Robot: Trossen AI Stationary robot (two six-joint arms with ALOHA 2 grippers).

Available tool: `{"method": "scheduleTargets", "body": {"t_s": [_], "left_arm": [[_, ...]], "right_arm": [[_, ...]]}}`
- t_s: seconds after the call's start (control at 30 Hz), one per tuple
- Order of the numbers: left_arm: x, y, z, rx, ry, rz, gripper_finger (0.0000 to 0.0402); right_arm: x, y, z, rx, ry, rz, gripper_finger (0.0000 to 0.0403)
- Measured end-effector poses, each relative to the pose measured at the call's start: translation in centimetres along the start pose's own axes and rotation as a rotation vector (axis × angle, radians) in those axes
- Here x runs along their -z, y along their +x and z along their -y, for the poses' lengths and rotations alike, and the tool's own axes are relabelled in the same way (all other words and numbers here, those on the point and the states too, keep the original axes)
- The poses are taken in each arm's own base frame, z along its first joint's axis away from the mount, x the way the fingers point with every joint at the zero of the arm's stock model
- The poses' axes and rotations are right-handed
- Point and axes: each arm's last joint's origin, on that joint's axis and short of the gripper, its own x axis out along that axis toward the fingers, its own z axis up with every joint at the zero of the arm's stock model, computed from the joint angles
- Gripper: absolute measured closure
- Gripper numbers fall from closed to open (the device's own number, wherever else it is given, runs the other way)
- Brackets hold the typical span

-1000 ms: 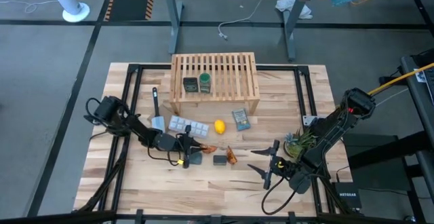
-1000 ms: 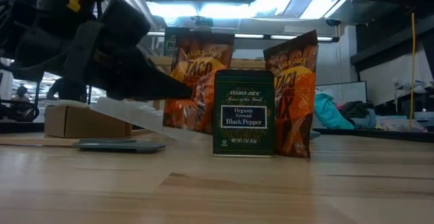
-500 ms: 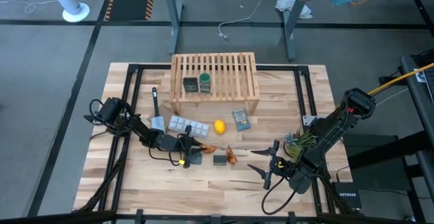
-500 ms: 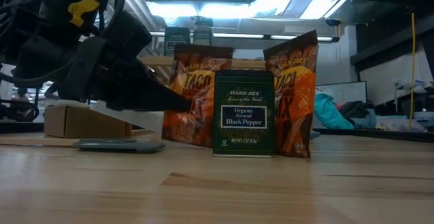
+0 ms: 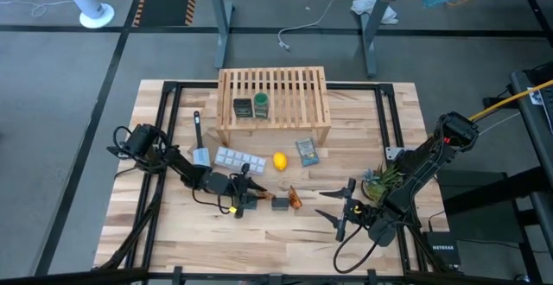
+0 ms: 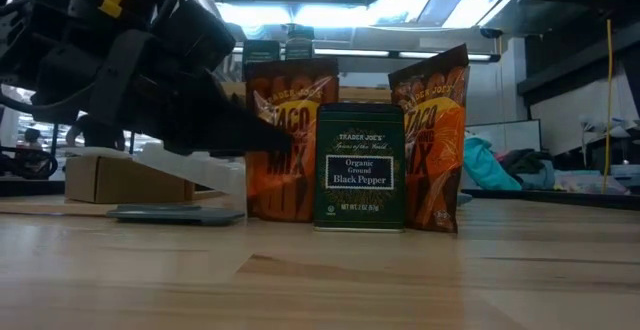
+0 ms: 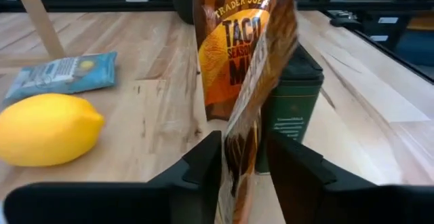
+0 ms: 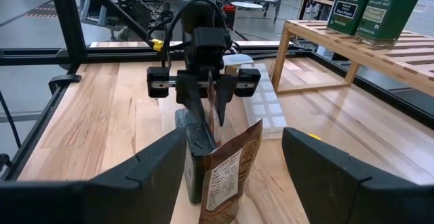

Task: Shelf spices
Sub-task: Remove the orange seasoning pouch from the shelf

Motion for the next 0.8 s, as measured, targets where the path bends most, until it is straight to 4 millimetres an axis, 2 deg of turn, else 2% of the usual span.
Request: {"method": "scheduleTargets", "body": {"t_s": [0.3,0.43,0.8], "left_arm": [[-0.2,0.2,-0.6,-0.04,0.032,0.0,0.0251],[-0.4,0.2,-0.9,-0.049,0.039,0.004,0.025],[-2.7,-0.6,-0.4,-0.03,0.055,0.086,0.0251]], "right_arm": [[0.0,0.0,0.0,0.0,0.0,0.0,0.0152],[0.0,0.0,0.0,0.0,0.0,0.0,0.0152],[0.0,0.0,-0.1,-0.023,0.023,-0.01,0.0152]]}}
